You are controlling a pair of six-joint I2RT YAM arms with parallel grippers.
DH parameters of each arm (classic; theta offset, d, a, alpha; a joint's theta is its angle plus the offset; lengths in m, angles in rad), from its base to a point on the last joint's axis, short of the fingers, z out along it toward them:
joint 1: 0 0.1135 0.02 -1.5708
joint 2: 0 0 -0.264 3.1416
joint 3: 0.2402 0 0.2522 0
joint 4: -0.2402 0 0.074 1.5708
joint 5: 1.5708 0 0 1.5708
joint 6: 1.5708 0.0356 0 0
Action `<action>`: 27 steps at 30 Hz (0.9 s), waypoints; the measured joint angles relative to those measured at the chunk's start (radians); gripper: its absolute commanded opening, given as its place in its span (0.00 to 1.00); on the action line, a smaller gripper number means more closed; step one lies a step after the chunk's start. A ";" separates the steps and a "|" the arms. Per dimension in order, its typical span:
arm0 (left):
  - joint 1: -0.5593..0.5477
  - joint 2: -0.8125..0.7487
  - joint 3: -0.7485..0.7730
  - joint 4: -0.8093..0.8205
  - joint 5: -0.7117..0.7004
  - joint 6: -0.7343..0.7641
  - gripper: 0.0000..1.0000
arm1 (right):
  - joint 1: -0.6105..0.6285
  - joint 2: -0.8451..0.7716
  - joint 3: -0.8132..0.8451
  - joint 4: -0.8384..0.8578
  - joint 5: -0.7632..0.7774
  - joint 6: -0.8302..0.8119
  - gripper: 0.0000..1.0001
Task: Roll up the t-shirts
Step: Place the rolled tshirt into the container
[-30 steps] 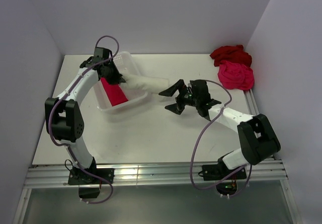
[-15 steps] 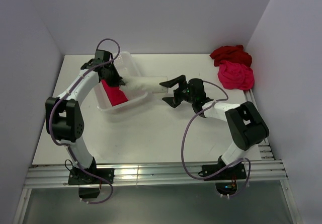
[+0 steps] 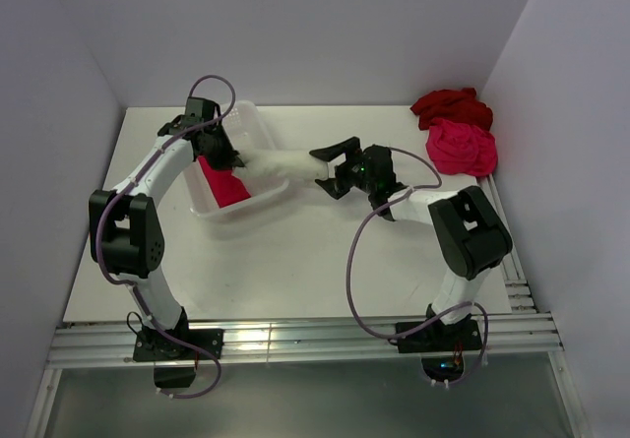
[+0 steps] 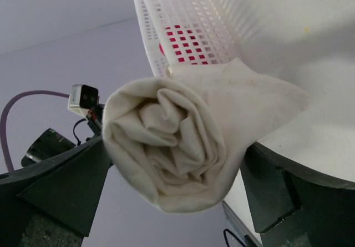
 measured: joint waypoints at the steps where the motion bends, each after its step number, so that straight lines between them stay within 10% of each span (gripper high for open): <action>1: 0.000 0.000 0.000 0.000 0.000 0.001 0.00 | 0.000 0.011 0.003 0.005 0.002 -0.005 1.00; 13: 0.014 0.011 0.000 -0.001 0.000 0.004 0.00 | 0.000 0.081 0.077 0.002 -0.005 -0.111 0.88; 22: 0.022 0.015 0.005 -0.005 -0.001 0.011 0.00 | 0.000 0.109 0.129 -0.003 -0.016 -0.207 0.48; 27: 0.026 0.019 0.015 -0.013 -0.003 0.019 0.00 | 0.000 0.114 0.185 -0.043 -0.028 -0.282 0.00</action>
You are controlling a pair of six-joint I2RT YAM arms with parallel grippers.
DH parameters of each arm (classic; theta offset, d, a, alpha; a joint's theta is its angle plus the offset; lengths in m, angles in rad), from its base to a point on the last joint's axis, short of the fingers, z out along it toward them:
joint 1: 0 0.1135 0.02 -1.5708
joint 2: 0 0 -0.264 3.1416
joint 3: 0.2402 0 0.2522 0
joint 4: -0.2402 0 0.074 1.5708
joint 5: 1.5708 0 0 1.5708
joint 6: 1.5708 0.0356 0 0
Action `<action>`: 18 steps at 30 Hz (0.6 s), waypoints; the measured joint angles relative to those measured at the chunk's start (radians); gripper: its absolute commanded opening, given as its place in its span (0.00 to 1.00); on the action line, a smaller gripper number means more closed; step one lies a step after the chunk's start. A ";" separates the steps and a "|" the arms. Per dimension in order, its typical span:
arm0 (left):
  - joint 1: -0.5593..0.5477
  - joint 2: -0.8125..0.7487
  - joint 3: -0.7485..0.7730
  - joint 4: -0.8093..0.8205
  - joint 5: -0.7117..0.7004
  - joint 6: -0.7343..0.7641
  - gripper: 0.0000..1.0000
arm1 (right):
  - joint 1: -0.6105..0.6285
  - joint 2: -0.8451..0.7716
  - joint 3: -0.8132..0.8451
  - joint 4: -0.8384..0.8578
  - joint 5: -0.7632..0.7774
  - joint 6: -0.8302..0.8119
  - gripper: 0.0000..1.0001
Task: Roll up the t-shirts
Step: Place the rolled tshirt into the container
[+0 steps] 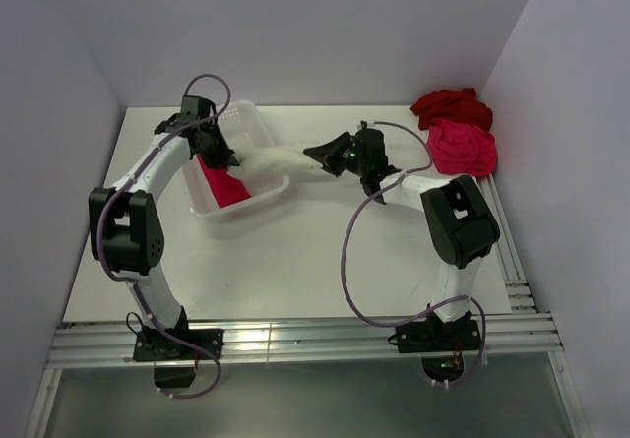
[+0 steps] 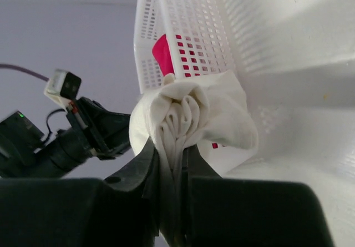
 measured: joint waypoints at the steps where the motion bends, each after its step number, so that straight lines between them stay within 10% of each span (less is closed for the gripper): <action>1: 0.001 0.003 0.006 -0.003 -0.003 0.002 0.00 | 0.000 0.001 0.016 -0.014 -0.004 -0.014 0.00; 18: 0.077 0.205 0.319 -0.043 0.043 0.071 0.00 | 0.123 -0.005 0.248 -0.301 0.047 -0.348 0.00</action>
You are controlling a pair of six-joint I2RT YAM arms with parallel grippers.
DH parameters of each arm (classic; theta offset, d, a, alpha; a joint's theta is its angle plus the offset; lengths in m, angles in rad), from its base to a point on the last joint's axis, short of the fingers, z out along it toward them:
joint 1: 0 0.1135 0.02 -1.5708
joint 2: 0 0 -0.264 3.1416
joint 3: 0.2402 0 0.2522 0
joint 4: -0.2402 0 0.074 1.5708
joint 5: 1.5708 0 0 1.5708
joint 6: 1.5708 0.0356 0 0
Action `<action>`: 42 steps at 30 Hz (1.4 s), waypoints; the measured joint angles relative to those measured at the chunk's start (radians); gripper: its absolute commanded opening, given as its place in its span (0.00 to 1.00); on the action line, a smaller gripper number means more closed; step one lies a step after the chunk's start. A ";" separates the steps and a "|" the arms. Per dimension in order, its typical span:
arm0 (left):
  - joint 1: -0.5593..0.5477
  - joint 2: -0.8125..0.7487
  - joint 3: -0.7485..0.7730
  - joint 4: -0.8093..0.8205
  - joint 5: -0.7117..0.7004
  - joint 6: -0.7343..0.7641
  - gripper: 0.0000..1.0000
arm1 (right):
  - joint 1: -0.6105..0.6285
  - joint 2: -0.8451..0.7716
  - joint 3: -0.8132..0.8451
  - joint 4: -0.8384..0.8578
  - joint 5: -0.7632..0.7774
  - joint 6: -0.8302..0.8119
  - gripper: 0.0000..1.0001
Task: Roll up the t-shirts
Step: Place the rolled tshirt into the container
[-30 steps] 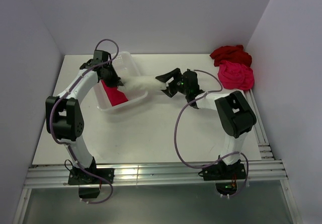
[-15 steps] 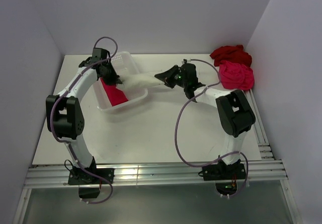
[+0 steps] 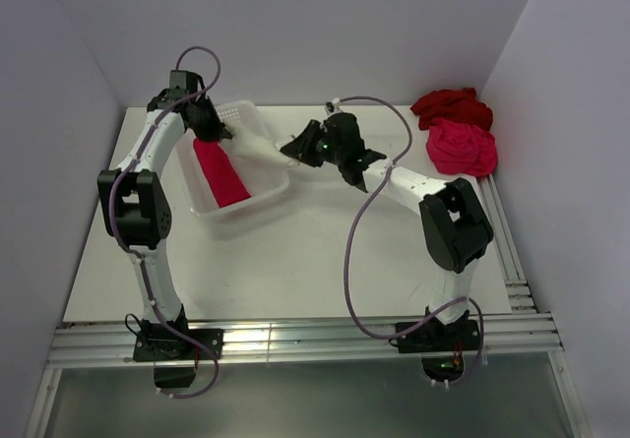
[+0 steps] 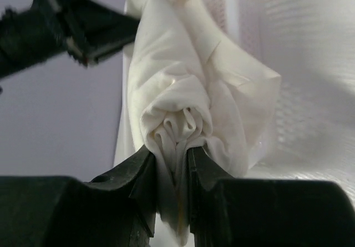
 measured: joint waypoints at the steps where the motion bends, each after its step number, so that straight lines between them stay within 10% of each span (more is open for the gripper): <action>1: 0.006 0.027 0.043 -0.005 0.013 0.014 0.00 | 0.019 0.000 0.019 -0.019 0.007 -0.024 0.00; 29: 0.088 0.517 0.477 0.031 0.211 0.173 0.00 | 0.206 0.407 0.547 -0.348 0.191 -0.288 0.00; 42: 0.089 0.393 0.243 0.159 0.201 0.154 0.00 | 0.211 0.395 0.448 -0.369 0.173 -0.309 0.00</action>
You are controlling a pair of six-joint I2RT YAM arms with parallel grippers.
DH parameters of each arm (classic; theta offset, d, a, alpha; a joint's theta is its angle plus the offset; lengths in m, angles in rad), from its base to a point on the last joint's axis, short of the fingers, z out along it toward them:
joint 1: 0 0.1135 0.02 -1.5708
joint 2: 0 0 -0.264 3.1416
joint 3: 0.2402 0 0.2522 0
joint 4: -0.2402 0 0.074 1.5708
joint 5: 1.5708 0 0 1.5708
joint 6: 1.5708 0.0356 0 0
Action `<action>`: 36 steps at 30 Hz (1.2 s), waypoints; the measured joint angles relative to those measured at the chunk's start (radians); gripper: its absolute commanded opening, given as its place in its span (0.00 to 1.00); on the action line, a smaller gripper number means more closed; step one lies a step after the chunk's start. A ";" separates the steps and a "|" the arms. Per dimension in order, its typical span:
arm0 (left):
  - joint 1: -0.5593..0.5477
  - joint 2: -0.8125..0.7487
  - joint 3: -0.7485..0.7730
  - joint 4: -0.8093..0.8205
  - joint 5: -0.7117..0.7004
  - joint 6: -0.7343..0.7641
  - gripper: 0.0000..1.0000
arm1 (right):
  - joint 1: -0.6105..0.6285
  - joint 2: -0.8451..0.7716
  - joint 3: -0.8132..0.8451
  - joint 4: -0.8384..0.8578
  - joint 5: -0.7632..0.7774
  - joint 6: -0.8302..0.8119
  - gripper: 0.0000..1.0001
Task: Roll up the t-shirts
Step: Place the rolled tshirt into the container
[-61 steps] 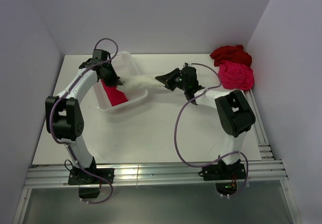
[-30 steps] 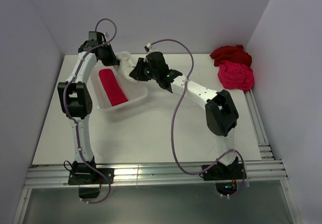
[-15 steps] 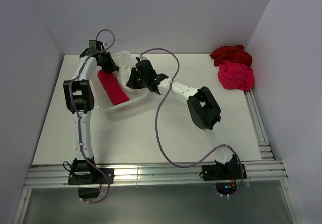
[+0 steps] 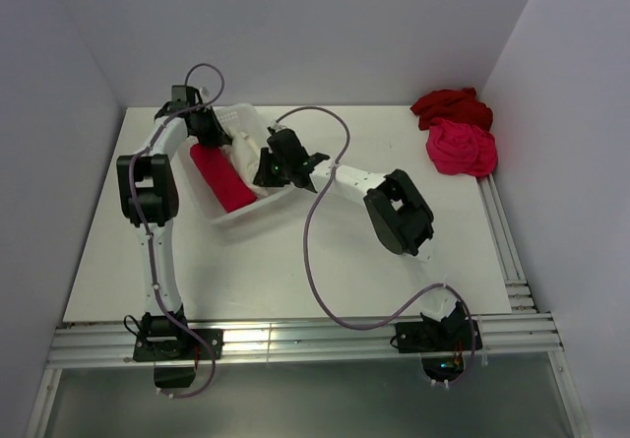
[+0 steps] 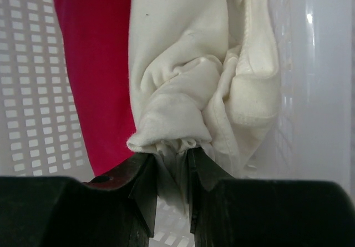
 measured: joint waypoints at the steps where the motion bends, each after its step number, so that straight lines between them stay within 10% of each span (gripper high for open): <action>1: -0.001 -0.026 -0.040 0.001 -0.007 -0.007 0.00 | 0.001 -0.017 -0.027 -0.002 -0.005 -0.006 0.00; 16: -0.152 -0.480 -0.600 0.080 -0.190 -0.121 0.00 | -0.235 -0.240 -0.328 -0.124 -0.274 -0.216 0.00; 31: -0.184 -0.357 -0.455 -0.007 -0.141 -0.062 0.00 | -0.119 -0.351 -0.466 -0.093 -0.213 -0.171 0.00; 36: -0.184 -0.347 -0.446 -0.041 -0.116 -0.049 0.00 | -0.116 -0.395 -0.513 -0.087 -0.177 -0.157 0.14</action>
